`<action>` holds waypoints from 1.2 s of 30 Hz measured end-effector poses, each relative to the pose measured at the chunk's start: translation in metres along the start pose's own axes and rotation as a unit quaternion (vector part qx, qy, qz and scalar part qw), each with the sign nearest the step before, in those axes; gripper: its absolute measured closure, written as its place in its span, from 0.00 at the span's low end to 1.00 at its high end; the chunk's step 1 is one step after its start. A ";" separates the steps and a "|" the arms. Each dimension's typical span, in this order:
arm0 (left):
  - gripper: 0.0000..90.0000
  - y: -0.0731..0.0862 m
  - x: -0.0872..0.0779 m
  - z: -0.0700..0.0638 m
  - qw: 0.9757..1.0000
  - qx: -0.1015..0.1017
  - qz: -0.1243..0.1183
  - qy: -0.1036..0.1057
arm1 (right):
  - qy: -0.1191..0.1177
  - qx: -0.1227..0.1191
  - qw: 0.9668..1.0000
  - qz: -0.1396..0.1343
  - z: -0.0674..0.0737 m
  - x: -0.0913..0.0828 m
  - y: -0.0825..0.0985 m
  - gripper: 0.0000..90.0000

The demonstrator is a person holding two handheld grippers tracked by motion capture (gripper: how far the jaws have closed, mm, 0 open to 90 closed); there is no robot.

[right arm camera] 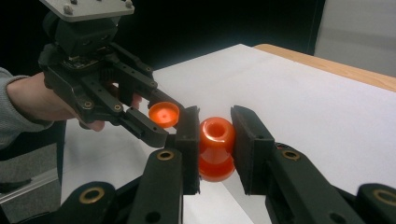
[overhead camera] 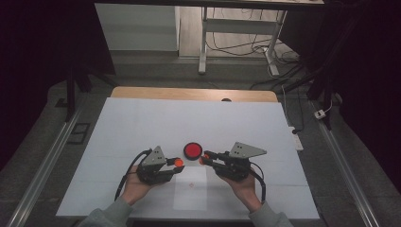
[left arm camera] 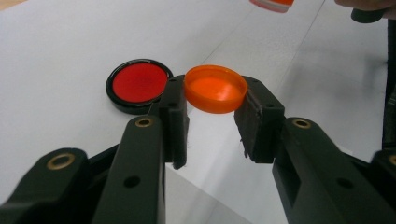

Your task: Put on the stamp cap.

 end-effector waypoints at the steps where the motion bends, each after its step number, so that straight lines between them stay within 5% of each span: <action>1: 0.72 -0.001 0.001 -0.001 1.000 0.001 0.000 0.002 | 0.000 0.000 1.000 0.000 0.000 0.000 0.000 0.80; 36: 0.72 -0.014 0.033 -0.017 0.999 0.014 0.011 0.027 | 0.001 -0.005 1.000 -0.003 0.001 0.001 -0.001 0.80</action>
Point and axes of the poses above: each handheld gripper's, and its own axes: x roughly forward along the jaws, y roughly out of its underside, z roughly to its left, the point moved 10 cm from there along x, roughly forward along the jaws, and after that the axes turned 3 degrees about y, right-handed, at the moved point
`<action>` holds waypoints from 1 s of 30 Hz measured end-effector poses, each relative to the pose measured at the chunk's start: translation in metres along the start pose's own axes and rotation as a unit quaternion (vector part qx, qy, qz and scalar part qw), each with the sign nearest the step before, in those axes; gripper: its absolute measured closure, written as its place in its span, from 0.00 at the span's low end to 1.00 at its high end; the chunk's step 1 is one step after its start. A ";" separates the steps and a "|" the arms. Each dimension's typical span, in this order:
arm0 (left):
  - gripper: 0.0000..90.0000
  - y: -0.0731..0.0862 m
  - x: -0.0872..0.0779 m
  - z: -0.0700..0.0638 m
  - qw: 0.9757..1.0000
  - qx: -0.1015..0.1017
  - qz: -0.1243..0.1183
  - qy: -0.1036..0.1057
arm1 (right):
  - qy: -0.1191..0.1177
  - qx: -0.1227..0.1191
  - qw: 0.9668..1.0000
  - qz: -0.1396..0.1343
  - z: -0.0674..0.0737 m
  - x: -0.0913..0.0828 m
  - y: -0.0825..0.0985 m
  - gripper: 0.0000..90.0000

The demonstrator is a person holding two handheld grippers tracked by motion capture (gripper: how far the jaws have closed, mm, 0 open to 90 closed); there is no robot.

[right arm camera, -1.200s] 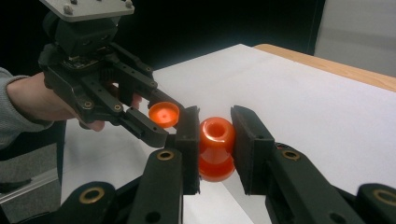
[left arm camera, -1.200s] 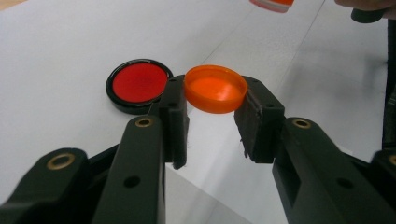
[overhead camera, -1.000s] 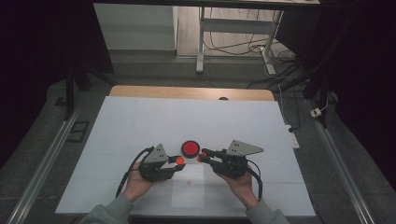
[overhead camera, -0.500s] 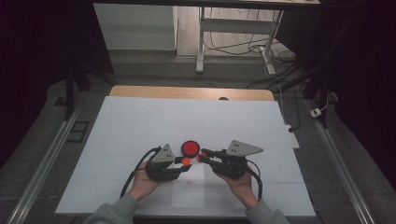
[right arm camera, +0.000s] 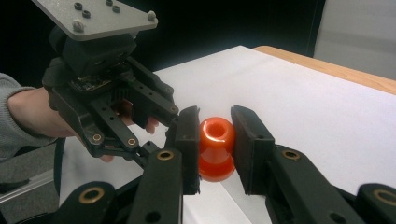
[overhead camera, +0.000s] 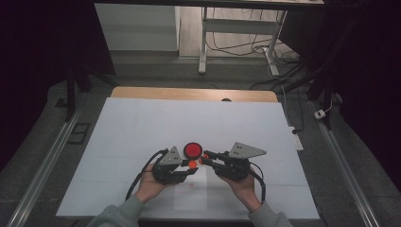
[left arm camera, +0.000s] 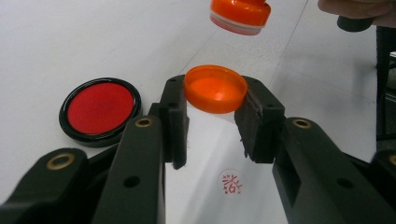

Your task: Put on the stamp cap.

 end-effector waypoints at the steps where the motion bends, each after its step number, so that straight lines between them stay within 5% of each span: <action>1: 0.72 0.000 0.001 0.000 1.000 0.000 0.000 0.000 | 0.000 -0.001 1.000 0.000 0.000 0.000 0.000 0.80; 30: 0.72 0.000 0.021 -0.003 1.000 0.004 0.016 0.006 | -0.011 -0.002 1.000 0.016 0.005 0.007 0.007 0.80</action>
Point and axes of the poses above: each handheld gripper's, and its own axes: x roughly forward along the jaws, y roughly out of its underside, z roughly to its left, the point moved 10 cm from there along x, roughly forward along the jaws, and after that the axes turned 3 degrees about y, right-handed, at the moved point
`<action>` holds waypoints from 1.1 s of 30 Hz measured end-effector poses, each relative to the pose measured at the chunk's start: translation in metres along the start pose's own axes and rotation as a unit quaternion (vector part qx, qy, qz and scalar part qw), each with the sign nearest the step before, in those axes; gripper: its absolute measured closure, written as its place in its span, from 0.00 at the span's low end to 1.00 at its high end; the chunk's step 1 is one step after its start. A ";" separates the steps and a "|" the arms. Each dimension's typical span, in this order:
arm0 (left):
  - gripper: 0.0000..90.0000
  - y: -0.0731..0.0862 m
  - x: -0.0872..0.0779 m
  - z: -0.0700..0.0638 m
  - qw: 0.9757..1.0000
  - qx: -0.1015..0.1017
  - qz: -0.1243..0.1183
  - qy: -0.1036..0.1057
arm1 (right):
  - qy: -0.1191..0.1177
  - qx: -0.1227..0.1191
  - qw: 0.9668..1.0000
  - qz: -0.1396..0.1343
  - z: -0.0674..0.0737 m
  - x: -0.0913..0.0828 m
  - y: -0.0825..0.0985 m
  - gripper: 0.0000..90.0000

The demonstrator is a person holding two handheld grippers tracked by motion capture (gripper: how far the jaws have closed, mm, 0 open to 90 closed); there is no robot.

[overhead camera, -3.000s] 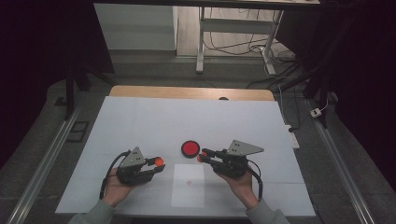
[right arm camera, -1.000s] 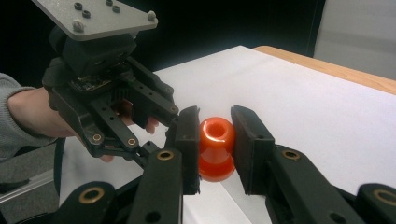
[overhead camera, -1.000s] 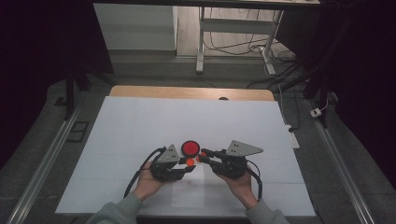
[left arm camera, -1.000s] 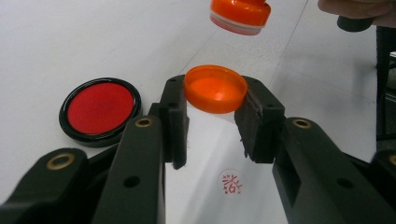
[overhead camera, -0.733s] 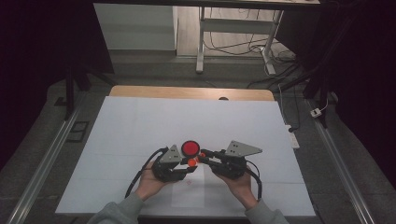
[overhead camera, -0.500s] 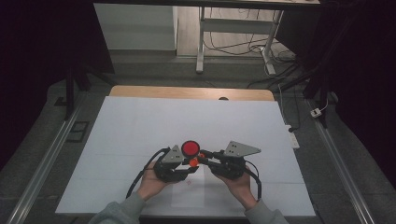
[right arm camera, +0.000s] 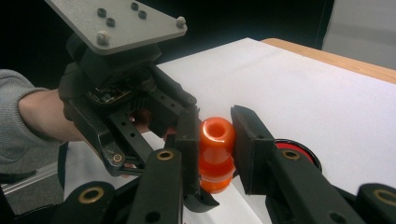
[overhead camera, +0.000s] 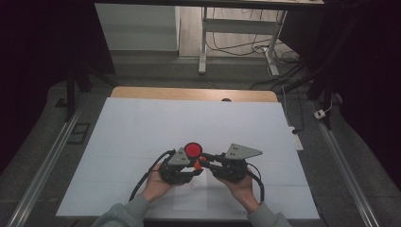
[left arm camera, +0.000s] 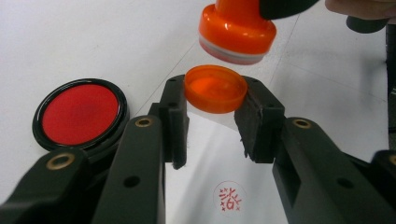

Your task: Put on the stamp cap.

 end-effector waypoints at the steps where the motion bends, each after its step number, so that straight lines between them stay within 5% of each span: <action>1: 0.72 0.000 0.000 0.000 1.000 0.000 -0.001 -0.001 | -0.001 -0.001 1.000 0.001 0.000 0.000 0.000 0.80; 33: 0.72 -0.007 -0.004 -0.004 1.000 0.007 -0.015 -0.001 | -0.003 0.001 1.000 0.010 0.000 0.004 0.006 0.80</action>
Point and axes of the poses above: each handheld gripper's, and its own axes: x roughly forward along the jaws, y roughly out of its underside, z roughly to its left, the point moved 10 cm from there along x, roughly forward along the jaws, and after that the axes turned 3 degrees about y, right-handed, at the moved point
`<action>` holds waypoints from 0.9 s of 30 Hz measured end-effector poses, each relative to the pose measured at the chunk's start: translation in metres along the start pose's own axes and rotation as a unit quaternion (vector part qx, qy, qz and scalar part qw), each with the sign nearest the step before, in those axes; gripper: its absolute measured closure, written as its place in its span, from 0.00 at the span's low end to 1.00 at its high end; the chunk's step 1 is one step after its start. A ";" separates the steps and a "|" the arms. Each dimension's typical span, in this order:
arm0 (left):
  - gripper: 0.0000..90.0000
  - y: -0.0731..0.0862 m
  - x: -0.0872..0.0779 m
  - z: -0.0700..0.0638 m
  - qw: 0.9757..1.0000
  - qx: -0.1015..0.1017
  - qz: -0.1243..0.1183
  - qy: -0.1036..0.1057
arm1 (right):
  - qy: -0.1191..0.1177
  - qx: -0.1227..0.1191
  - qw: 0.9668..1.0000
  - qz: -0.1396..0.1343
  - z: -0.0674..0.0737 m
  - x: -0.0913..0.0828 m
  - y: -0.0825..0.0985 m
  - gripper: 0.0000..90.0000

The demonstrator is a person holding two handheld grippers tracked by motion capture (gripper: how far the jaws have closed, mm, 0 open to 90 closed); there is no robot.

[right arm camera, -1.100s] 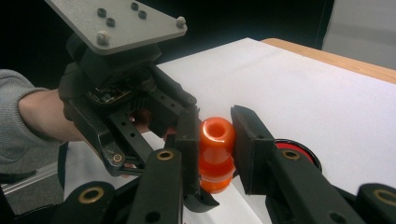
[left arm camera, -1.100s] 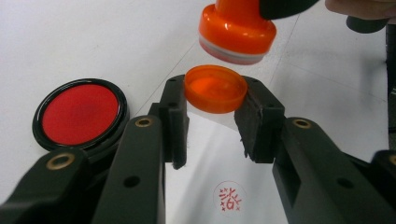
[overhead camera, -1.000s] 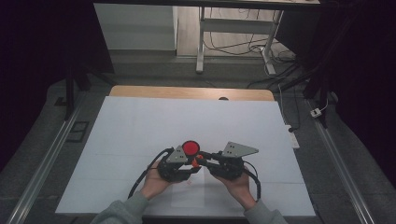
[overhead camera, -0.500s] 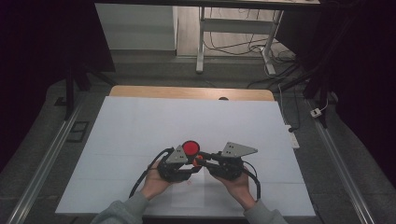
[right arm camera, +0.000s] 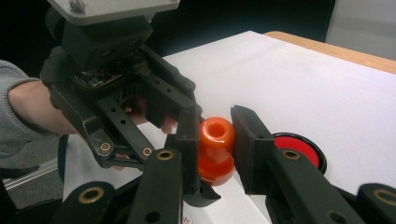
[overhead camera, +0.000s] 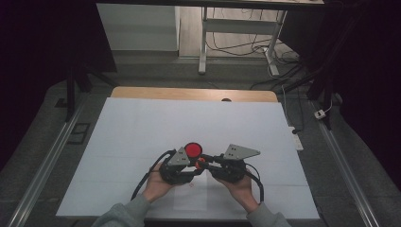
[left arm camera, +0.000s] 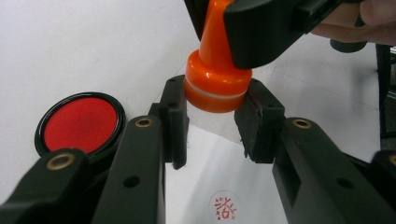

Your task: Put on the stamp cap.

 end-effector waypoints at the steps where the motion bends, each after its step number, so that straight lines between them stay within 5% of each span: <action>1: 0.72 0.000 0.000 0.000 1.000 0.000 0.000 0.000 | 0.000 0.000 1.000 0.000 0.000 0.000 0.000 0.80; 27: 0.73 0.001 -0.001 -0.001 1.000 0.015 0.001 -0.011 | -0.002 0.003 1.000 -0.007 0.000 0.000 0.001 0.80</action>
Point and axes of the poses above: each handheld gripper's, and its own axes: x roughly forward along the jaws, y roughly out of its underside, z roughly to its left, the point moved 10 cm from there along x, roughly forward along the jaws, and after that the axes turned 3 degrees about y, right-handed, at the moved point
